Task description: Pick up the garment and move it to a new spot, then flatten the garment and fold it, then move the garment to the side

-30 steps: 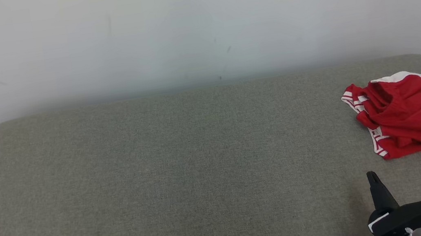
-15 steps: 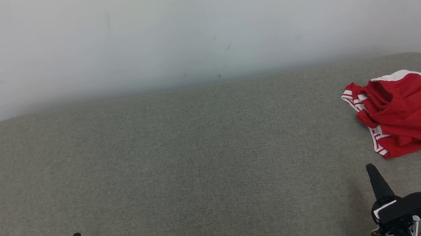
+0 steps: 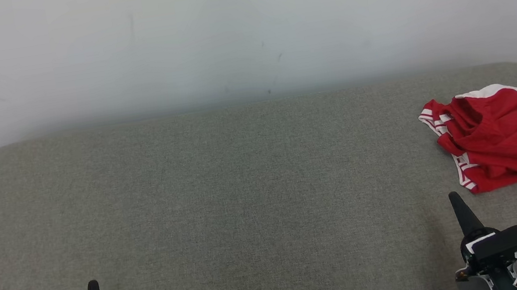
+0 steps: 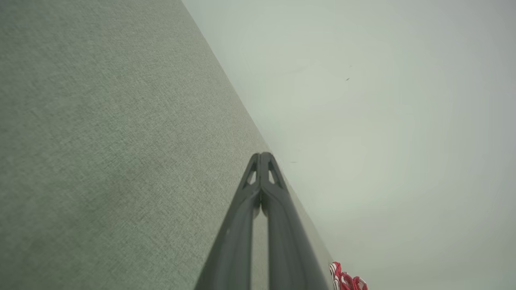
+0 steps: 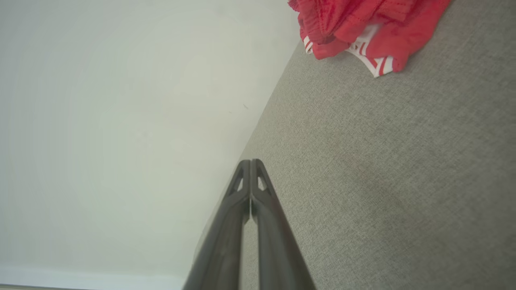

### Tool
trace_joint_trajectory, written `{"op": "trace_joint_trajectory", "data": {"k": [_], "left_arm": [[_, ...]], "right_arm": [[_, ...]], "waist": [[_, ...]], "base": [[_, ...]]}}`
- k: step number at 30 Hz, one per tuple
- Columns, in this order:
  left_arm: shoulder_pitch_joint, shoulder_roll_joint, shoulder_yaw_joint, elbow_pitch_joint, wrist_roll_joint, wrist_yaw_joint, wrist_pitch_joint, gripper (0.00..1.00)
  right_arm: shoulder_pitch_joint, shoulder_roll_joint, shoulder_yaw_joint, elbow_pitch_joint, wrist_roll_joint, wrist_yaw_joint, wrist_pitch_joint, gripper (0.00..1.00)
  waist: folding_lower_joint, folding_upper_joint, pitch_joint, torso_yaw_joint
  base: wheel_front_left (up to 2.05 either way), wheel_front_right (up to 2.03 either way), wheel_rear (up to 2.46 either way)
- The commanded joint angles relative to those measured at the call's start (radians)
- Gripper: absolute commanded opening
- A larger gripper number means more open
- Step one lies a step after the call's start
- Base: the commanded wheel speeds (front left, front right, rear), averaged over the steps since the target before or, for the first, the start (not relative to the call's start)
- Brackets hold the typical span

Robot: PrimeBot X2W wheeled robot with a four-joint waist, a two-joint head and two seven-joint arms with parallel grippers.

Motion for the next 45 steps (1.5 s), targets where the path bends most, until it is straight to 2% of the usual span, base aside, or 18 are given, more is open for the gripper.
{"op": "trace_joint_trajectory", "data": {"k": [1, 19, 45], "left_arm": [[-0.017, 0.0, 0.004, -0.011, -0.028, 0.001, 0.004, 0.0], [-0.039, -0.001, 0.005, -0.014, -0.212, 0.001, 0.032, 0.0], [-0.062, -0.003, 0.006, -0.016, -0.41, 0.001, 0.065, 0.0]], "right_arm": [[-0.022, -0.001, -0.006, -0.004, 0.022, -0.001, 0.007, 0.0], [-0.066, -0.001, -0.029, 0.014, 0.191, -0.001, 0.067, 0.0], [-0.106, -0.001, -0.055, 0.036, 0.378, -0.002, 0.134, 0.0]], "waist": [[0.0, -0.0001, 0.0, 0.0], [0.0, -0.0001, 0.008, -0.001], [0.0, -0.0001, 0.019, -0.003]], "base": [[0.0, 0.0, 0.0], [0.0, 0.0, 0.0], [0.0, 0.0, 0.0]]}}
